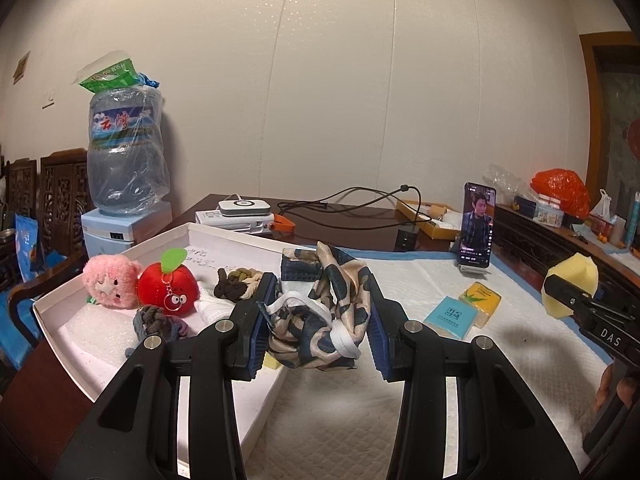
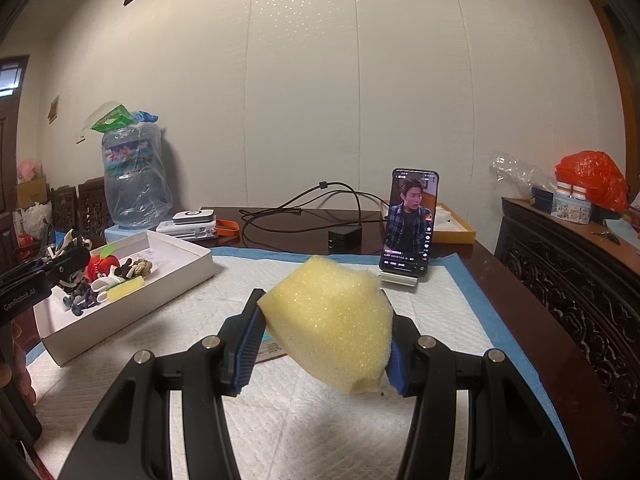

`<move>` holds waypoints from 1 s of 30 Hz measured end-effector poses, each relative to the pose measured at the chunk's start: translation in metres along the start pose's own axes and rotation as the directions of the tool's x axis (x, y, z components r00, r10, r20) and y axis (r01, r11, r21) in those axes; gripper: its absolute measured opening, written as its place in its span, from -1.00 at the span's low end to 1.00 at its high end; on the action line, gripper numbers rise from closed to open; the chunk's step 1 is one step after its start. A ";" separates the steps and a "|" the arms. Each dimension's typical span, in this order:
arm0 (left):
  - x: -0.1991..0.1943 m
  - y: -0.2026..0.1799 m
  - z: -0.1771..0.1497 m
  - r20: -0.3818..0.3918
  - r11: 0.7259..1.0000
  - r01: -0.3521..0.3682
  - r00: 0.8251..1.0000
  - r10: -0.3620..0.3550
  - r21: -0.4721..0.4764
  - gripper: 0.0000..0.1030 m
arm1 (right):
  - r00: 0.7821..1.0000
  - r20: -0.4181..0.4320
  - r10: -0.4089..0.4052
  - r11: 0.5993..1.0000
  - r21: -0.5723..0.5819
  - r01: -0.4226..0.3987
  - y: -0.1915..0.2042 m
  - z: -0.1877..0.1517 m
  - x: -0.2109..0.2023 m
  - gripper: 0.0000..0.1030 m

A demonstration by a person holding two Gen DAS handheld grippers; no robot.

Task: Organize soft objects
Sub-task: 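Carry the scrunchie with the left gripper while the right carries the foam block toward the tray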

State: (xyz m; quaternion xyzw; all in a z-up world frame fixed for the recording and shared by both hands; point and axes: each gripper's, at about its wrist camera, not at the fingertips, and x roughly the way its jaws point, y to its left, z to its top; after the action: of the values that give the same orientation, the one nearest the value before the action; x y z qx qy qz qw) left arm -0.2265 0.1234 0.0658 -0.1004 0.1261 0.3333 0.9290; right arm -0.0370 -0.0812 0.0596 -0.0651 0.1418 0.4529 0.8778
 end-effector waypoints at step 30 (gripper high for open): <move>-0.018 0.055 -0.001 0.022 0.992 -0.124 0.992 0.125 -0.023 -0.19 | 0.997 -0.047 0.066 0.997 -0.031 -0.068 0.043 0.002 0.015 0.03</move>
State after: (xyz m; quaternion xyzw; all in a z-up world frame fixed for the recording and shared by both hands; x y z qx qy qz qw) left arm -0.2756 0.1539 0.0648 -0.0983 0.1177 0.3929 0.9067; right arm -0.0635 -0.0437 0.0574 -0.0850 0.1567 0.4827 0.8574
